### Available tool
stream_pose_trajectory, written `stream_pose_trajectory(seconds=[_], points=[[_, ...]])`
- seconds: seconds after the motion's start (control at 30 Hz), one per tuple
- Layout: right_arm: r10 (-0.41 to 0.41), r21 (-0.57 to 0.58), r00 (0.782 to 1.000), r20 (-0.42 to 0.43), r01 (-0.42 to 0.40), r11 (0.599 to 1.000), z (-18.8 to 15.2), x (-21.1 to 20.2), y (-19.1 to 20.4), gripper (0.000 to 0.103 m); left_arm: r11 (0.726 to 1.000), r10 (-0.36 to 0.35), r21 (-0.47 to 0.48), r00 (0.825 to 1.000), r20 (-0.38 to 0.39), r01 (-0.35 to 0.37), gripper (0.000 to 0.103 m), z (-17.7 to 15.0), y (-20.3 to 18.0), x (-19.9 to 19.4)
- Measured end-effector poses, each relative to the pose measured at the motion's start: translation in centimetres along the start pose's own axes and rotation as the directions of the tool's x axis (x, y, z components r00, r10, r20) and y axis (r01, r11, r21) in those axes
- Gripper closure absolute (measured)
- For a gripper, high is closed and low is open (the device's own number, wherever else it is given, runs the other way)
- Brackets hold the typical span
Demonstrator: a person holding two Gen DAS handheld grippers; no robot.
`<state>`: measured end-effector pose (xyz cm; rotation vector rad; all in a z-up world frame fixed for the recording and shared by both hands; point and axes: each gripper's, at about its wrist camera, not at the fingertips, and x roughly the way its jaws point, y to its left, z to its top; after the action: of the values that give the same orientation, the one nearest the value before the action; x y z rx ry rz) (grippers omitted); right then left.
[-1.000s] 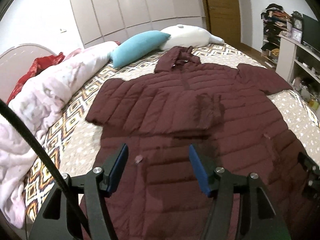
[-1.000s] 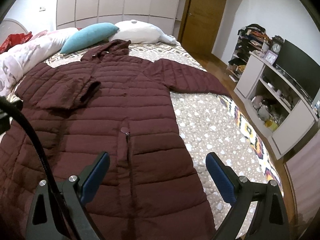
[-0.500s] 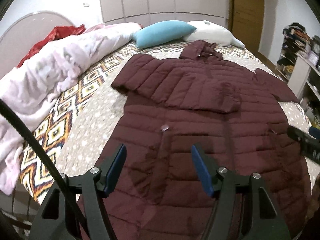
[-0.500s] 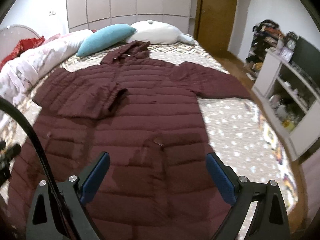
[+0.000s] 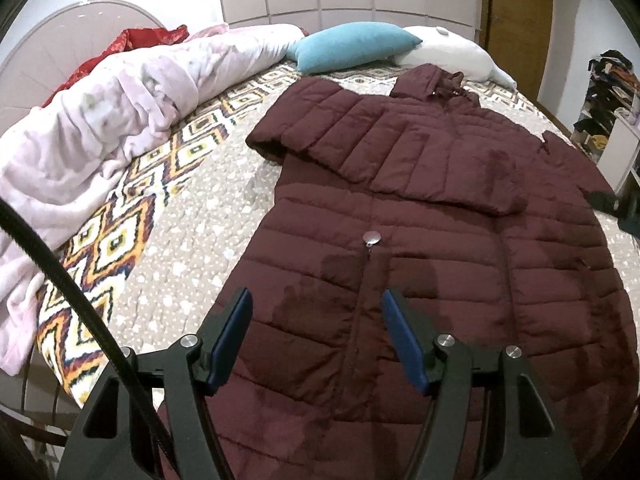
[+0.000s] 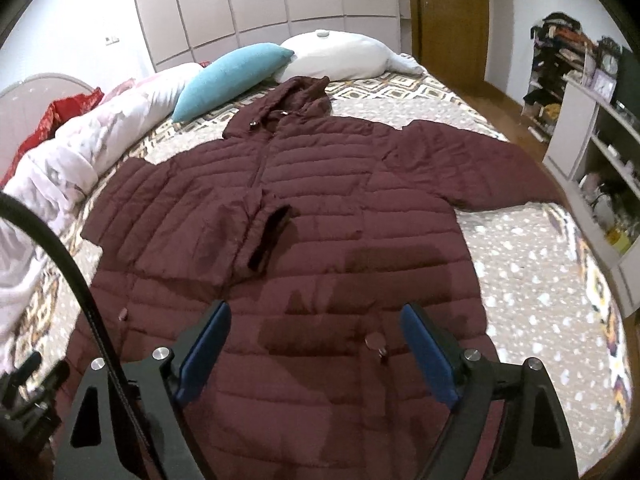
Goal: Fold large clothes
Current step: 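Move the right gripper to the cuff of the other sleeve, then close the right gripper on the other sleeve cuff, then fold the sleeve across the jacket body with the right gripper and release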
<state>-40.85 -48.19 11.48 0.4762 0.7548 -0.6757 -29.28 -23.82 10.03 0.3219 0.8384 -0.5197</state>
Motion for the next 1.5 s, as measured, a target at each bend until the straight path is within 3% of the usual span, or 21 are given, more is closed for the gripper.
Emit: stream_pose_trajectory(seconds=[0.23, 0.33, 0.5, 0.53, 0.57, 0.63, 0.67, 0.87, 0.97, 1.17, 1.4, 1.5], points=[[0.128, 0.062, 0.992, -0.019, -0.126, 0.99, 2.4, 2.5, -0.1, 0.013, 0.999, 0.004, -0.034, 0.999, -0.041, -0.005, 0.037, -0.5, 0.9, 2.1], [0.188, 0.069, 0.979, -0.074, -0.183, 0.981, 2.8, 5.2, 1.6, 0.013, 0.999, 0.008, -0.041, 0.998, -0.055, -0.01, 0.037, -0.6, 1.1, 2.7], [0.186, 0.082, 0.97, -0.157, -0.175, 0.981, 3.3, 10.0, 4.4, 0.013, 0.999, 0.018, -0.038, 0.998, -0.055, -0.02, 0.037, -0.6, 1.4, 2.8], [0.185, 0.084, 0.966, -0.182, -0.172, 0.982, 3.5, 11.1, 4.9, 0.022, 0.999, 0.021, -0.036, 0.998, -0.053, -0.023, 0.037, -0.6, 1.5, 2.9], [0.181, 0.083, 0.962, -0.206, -0.167, 0.982, 3.6, 11.8, 5.2, 0.047, 0.999, 0.024, -0.035, 0.998, -0.05, -0.026, 0.037, -0.6, 1.5, 2.8], [0.167, 0.081, 0.954, -0.249, -0.151, 0.985, 3.9, 12.7, 5.1, 0.076, 0.999, 0.03, -0.037, 0.998, -0.048, -0.032, 0.037, -0.6, 1.5, 2.9], [0.18, 0.081, 0.952, -0.249, -0.165, 0.983, 4.2, 12.7, 4.9, 0.078, 0.999, 0.032, -0.039, 0.998, -0.049, -0.034, 0.037, -0.6, 1.5, 3.0], [0.152, 0.049, 0.973, -0.175, -0.146, 0.988, 5.9, 10.3, 2.8, 0.082, 0.999, -0.01, -0.042, 0.999, -0.051, 0.007, 0.037, 1.3, 1.0, 4.1], [0.151, 0.052, 0.975, -0.162, -0.145, 0.988, 6.1, 9.6, 2.0, 0.083, 0.996, -0.071, -0.056, 0.997, -0.027, 0.07, 0.037, 4.5, 1.3, 5.6], [0.08, 0.035, 0.99, -0.117, -0.076, 0.996, 7.2, 8.9, 0.6, 0.085, 0.997, -0.05, -0.067, 0.999, -0.006, 0.05, 0.037, 10.6, 1.7, 9.4], [-0.058, 0.117, 0.989, -0.135, 0.074, 0.99, 8.4, 11.9, -5.2, 0.087, 0.996, -0.064, -0.058, 0.997, -0.051, 0.061, 0.037, 10.1, -0.6, 13.5], [-0.05, 0.151, 0.987, -0.152, 0.073, 0.986, 7.8, 13.3, -6.6, 0.087, 1.0, -0.013, -0.029, 0.999, -0.05, 0.011, 0.037, 9.1, -1.7, 14.9]])
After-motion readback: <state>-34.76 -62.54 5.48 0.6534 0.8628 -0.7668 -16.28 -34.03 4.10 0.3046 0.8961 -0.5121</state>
